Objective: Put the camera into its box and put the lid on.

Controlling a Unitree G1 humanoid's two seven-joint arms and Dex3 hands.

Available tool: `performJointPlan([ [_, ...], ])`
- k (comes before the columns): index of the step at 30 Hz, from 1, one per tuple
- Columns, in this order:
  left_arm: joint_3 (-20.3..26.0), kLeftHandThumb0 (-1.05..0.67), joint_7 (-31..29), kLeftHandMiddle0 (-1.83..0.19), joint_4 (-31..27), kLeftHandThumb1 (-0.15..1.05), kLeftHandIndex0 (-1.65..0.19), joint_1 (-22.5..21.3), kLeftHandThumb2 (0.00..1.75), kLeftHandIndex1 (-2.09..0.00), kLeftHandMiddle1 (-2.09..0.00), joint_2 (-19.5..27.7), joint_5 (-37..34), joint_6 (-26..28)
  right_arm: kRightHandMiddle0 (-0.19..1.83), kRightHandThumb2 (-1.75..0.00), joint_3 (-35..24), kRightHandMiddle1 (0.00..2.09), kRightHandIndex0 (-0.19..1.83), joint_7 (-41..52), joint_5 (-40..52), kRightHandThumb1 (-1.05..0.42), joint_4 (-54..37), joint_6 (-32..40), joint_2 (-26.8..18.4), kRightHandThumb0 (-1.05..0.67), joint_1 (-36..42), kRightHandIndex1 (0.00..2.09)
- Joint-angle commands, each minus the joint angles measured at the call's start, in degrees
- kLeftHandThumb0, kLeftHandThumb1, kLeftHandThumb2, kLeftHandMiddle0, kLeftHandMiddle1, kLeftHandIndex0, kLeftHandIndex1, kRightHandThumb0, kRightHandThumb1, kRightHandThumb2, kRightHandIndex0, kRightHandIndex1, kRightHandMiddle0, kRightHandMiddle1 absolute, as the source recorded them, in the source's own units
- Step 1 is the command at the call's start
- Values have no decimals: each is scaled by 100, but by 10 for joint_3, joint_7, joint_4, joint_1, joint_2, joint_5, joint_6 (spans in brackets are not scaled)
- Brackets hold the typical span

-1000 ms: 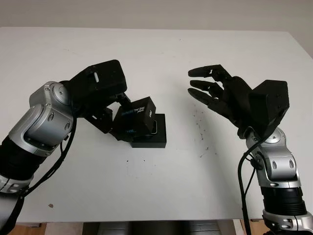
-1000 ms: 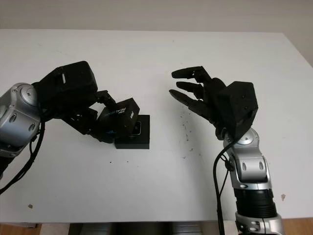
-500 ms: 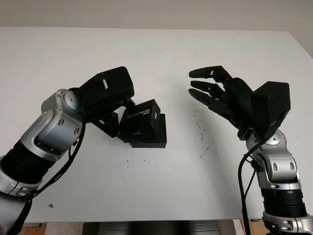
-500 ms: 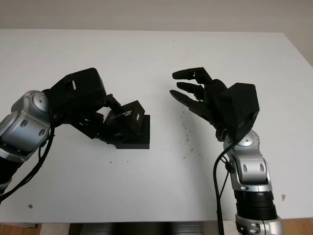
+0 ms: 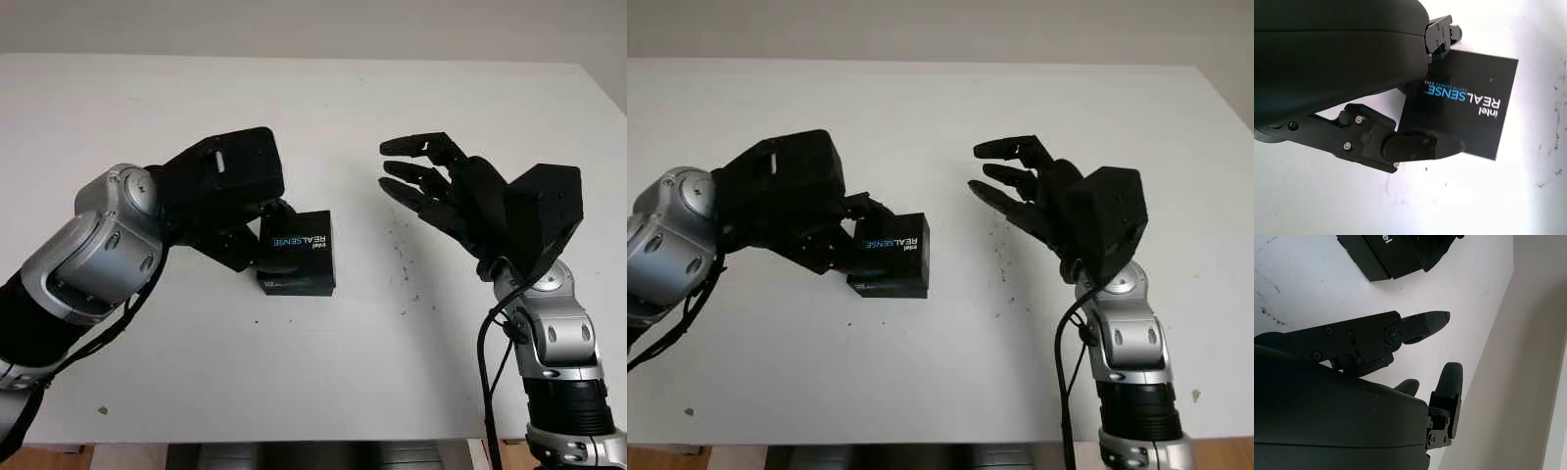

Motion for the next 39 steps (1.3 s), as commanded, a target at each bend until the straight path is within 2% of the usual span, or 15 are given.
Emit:
performJointPlan([
  [1, -15, -51, -4, 19, -18, 105, 19, -5, 42, 0, -1, 0, -19, 19, -3, -5, -1, 132, 8, -1, 1, -103, -4, -6, 2, -34, -1, 66],
  [10, -21, -48, 20, 19, -20, 105, 19, -6, 42, 0, 0, 9, -49, 22, -4, -5, 2, 131, 8, -6, -2, -103, -14, 13, 3, -35, 0, 65],
  [13, -20, -48, 26, 19, -19, 105, 19, 1, 42, 0, 0, 17, -51, -3, -4, -6, 1, 130, 7, -5, 1, -103, -14, 14, 2, -36, 2, 64],
  [15, -34, -50, 23, 19, -19, 105, 19, 10, 43, 0, 0, 39, -28, -85, -3, -6, 1, 130, 8, -5, 0, -103, -13, 11, 2, -36, 4, 64],
  [18, -39, -56, 38, 19, -10, 105, 19, 41, 44, 0, 0, 77, 41, -264, -4, -6, 2, 132, 7, -2, 2, -103, -9, 9, 3, -37, 3, 64],
  [20, -43, -60, 75, 19, 6, 105, 19, 61, 46, 0, 0, 103, 117, -407, -4, -6, 3, 133, 6, -1, 0, -103, -3, -1, 2, -37, 3, 63],
  [22, -36, -64, 105, 19, 30, 105, 19, 74, 51, 0, 0, 116, 174, -522, -2, -5, 3, 135, 8, 1, -2, -103, 2, -8, 1, -38, 4, 64],
  [26, -4, -72, 155, 19, 73, 105, 19, 87, 61, 0, 0, 120, 252, -677, -3, -5, 3, 135, 7, 4, -2, -103, 3, -6, 0, -38, 3, 65],
  [31, 59, -83, 164, 19, 93, 105, 19, 82, 61, 0, 0, 105, 289, -753, -3, -5, 4, 135, 7, 4, -5, -103, 2, -6, -1, -38, 4, 65],
  [36, 102, -87, 145, 19, 78, 105, 19, 95, 62, 0, 0, 87, 301, -762, -2, -5, 1, 133, 8, 10, -3, -102, 10, -12, -1, -38, 2, 64],
  [39, 130, -88, 154, 19, 78, 105, 19, 114, 60, 0, 0, 76, 296, -764, -1, -5, 2, 132, 9, 12, -4, -102, 12, -16, -1, -38, 2, 64],
])
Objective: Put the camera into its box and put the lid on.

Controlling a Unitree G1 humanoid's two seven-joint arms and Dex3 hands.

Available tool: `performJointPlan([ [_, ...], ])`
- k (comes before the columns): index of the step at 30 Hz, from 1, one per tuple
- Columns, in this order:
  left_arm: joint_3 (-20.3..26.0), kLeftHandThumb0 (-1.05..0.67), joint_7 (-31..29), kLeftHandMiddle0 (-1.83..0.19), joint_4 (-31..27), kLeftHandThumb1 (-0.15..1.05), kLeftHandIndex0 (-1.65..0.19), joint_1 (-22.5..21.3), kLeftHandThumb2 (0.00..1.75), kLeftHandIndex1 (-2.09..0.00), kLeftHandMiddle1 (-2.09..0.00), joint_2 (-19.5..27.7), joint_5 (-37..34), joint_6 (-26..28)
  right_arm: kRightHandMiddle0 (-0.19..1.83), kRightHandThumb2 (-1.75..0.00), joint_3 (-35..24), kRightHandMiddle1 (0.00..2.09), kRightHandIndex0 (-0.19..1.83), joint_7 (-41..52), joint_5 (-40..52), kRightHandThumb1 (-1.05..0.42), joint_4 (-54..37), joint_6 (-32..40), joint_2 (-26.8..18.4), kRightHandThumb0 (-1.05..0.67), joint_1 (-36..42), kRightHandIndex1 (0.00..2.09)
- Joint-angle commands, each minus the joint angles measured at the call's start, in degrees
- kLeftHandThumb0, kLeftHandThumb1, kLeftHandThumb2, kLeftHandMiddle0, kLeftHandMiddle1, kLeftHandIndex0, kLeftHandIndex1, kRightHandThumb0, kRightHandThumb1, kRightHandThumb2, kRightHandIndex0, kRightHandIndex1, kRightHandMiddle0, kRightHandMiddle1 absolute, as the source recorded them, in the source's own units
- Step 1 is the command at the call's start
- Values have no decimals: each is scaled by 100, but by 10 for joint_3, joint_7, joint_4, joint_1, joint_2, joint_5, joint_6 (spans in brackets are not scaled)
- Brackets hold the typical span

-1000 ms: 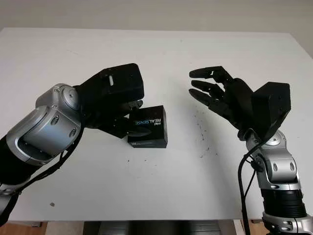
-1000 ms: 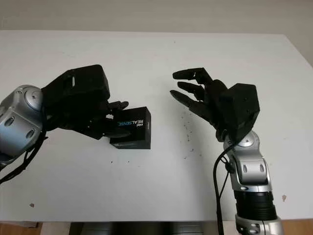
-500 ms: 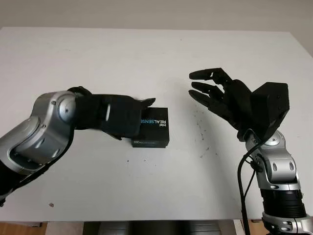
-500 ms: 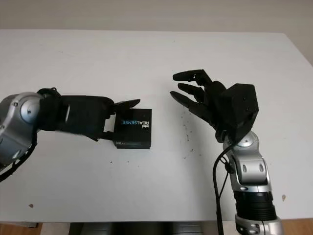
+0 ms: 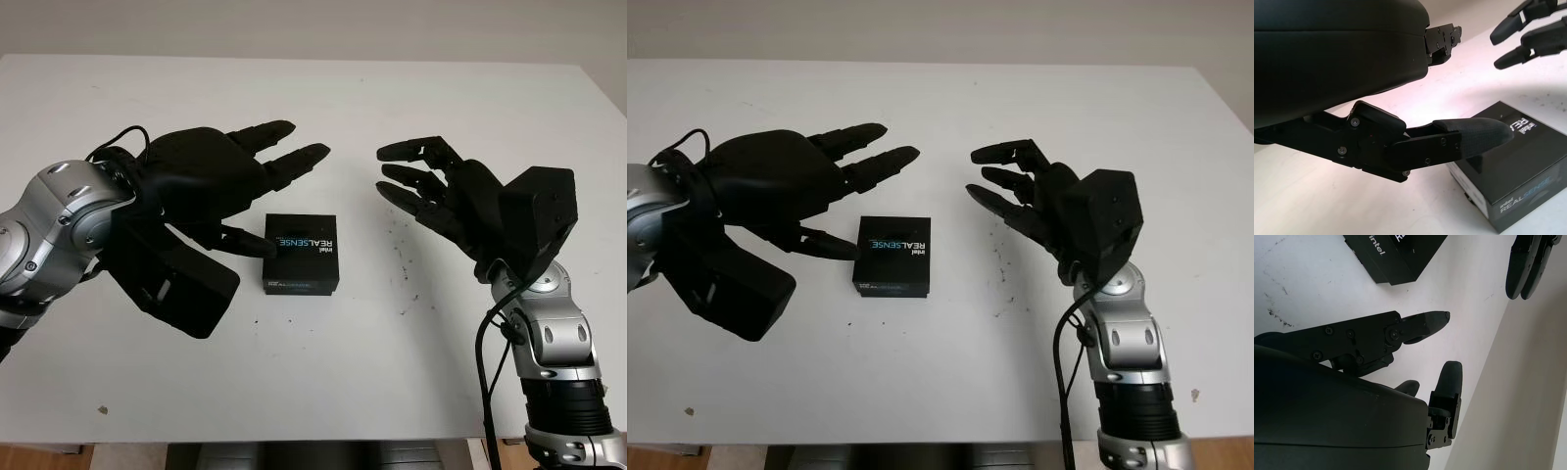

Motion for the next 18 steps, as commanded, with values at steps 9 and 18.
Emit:
performJointPlan([
  [9, 142, -86, 27, 19, 11, 105, 19, 90, 53, 0, 0, -88, -188, 36, 2, -5, -21, 134, 12, -14, 14, -102, 2, -17, 10, -35, 6, 65],
  [18, 174, -84, 33, 19, -3, 105, 19, 196, 61, 0, 0, -109, -255, -44, -2, -6, -49, 128, 10, -55, 33, -104, -25, -21, 32, -33, 13, 75],
])
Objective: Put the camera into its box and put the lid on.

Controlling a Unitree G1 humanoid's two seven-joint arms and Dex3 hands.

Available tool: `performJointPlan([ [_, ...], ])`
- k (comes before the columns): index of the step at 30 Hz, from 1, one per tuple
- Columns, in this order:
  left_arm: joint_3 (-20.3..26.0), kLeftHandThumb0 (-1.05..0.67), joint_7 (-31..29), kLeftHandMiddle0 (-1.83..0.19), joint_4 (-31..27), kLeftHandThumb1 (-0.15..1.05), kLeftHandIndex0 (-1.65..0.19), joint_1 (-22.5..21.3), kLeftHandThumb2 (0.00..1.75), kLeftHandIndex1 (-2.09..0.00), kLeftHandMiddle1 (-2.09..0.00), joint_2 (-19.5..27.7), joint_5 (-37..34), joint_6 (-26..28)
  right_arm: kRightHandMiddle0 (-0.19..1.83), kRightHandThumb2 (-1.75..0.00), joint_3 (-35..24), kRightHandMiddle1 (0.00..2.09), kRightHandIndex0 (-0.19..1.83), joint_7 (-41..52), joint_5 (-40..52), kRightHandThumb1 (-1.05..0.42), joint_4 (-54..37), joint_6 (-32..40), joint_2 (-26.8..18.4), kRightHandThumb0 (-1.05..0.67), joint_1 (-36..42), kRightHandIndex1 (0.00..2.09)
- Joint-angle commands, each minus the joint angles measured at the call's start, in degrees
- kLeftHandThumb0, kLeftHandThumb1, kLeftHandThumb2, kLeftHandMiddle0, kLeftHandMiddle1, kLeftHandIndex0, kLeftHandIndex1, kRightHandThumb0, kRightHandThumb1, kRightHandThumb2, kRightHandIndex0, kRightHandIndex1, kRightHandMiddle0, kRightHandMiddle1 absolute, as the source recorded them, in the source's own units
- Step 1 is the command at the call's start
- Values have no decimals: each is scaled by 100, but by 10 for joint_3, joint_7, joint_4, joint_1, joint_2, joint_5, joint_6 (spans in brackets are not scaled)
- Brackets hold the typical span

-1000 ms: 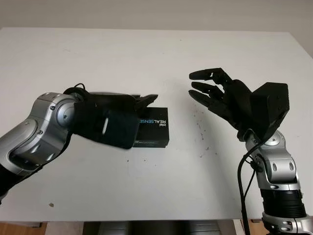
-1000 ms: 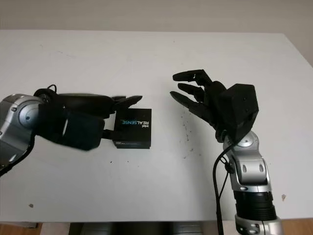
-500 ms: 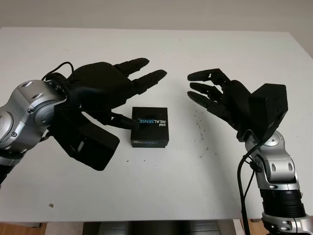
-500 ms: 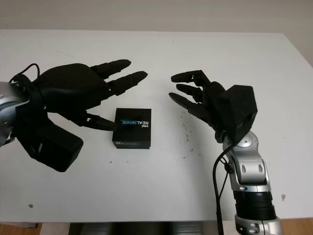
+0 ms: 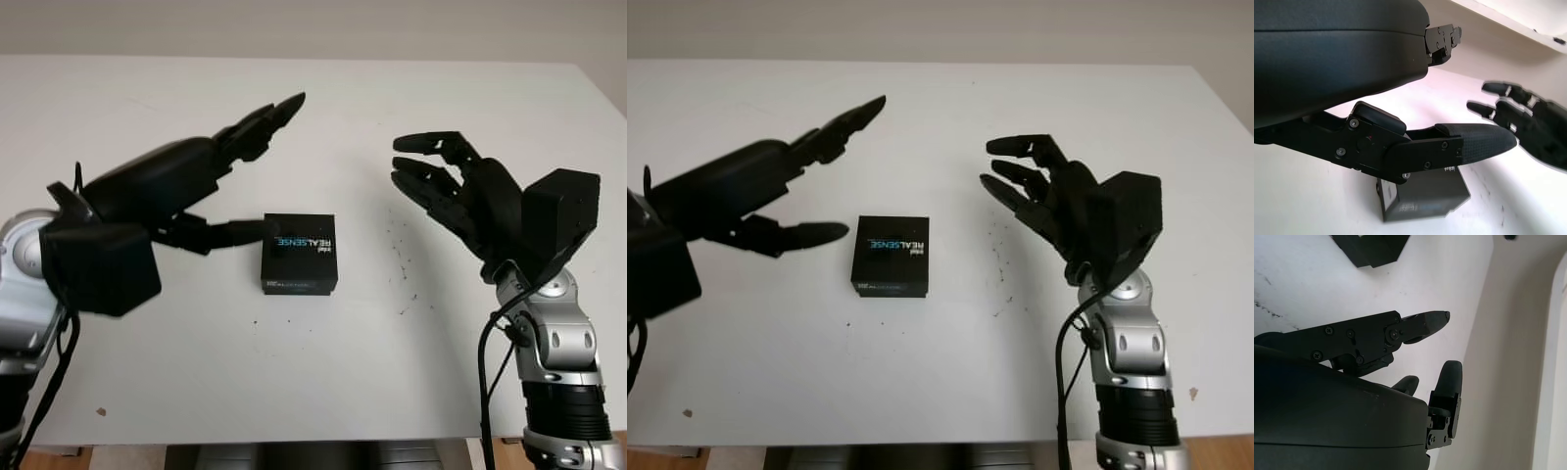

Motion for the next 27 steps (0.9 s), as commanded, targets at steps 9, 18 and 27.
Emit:
performJointPlan([
  [9, -13, -78, 15, 19, -4, 105, 19, 40, 59, 0, 0, -73, -44, 21, -13, -22, -18, 147, -4, -37, 29, -105, -28, -30, 46, -40, 23, 102],
  [18, -65, -83, 91, 19, 22, 105, 19, 28, 73, 0, 0, -105, 105, -60, -9, -23, -4, 140, -8, -42, 20, -105, -30, -51, 52, -40, 45, 104],
  [27, -110, -88, 78, 19, 52, 105, 19, 30, 75, 0, 0, -95, 197, -73, -10, -23, -7, 140, -8, -37, 32, -105, -42, -48, 50, -41, 54, 102],
])
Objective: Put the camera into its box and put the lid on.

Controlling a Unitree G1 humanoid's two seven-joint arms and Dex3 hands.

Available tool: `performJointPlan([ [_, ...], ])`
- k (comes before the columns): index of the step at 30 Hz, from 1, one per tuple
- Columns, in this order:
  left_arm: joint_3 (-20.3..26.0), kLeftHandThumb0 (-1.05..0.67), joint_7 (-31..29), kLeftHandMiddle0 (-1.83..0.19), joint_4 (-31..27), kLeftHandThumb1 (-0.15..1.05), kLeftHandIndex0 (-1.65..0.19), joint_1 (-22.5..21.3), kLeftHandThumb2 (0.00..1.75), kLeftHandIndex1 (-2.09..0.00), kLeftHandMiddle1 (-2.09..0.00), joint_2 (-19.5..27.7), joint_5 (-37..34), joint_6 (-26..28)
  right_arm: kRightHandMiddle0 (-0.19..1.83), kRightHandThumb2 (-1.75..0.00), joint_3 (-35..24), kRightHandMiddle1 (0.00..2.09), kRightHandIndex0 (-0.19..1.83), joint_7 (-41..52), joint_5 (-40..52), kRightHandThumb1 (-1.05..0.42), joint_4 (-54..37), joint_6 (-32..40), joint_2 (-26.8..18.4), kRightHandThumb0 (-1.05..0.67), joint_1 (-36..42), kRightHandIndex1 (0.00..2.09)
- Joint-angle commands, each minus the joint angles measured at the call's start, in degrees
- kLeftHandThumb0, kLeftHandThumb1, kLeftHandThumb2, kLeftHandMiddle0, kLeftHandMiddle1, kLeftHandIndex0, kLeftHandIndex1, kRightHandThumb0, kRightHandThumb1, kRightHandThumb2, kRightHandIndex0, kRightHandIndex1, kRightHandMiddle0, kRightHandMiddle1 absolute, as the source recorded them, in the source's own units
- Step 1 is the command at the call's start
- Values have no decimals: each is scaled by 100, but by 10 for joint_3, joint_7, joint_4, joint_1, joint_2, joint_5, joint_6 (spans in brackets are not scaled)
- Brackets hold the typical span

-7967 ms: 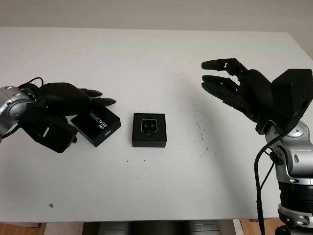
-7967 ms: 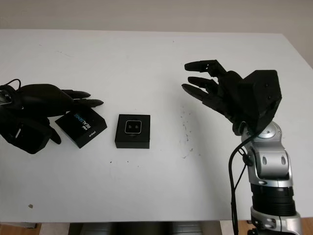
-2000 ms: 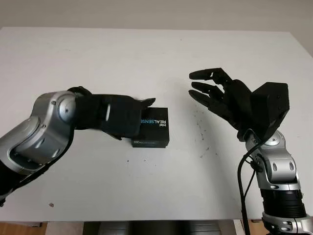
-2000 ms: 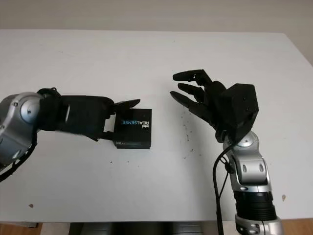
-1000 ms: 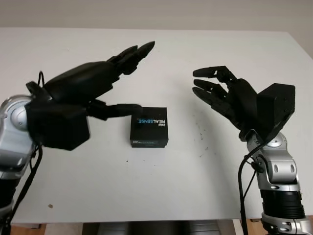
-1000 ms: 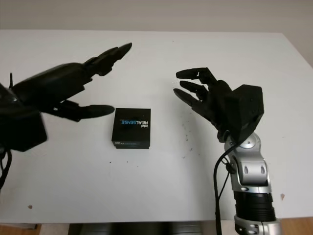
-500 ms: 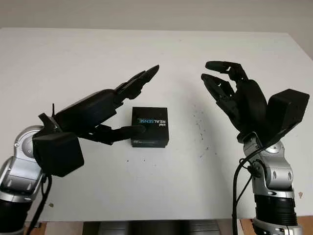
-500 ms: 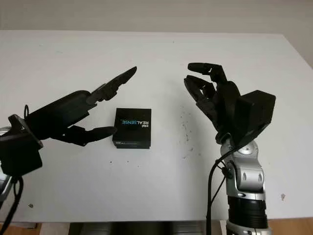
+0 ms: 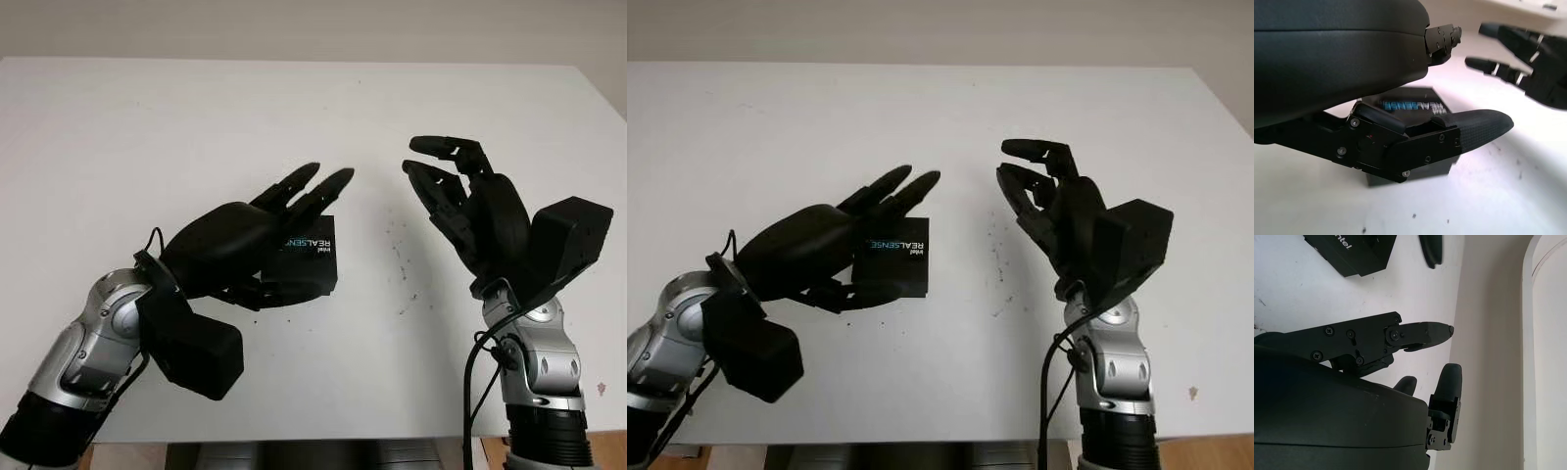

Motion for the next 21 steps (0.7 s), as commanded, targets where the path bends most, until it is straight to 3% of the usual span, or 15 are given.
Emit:
performJointPlan([
  [1, -5, -88, -23, 19, 11, 105, 19, 1, 75, 0, 0, -9, -37, 18, -10, -22, -5, 139, -8, 0, 6, -105, -18, -3, 2, -41, 5, 102],
  [5, 2, -86, -80, 19, 36, 105, 19, 2, 77, 0, 0, -34, -150, 79, -7, -20, -3, 140, -5, -8, 6, -105, -24, 2, 5, -41, 9, 103],
  [7, 0, -86, -99, 19, 46, 105, 19, -3, 78, 0, 0, -35, -171, 105, -6, -20, -3, 141, -4, -9, 8, -105, -26, 4, 4, -41, 10, 103],
  [21, -49, -92, -116, 19, 114, 105, 19, -48, 85, 0, 0, -12, -85, 115, -9, -21, -7, 139, -5, -11, 22, -105, -48, 20, 4, -40, 19, 105],
])
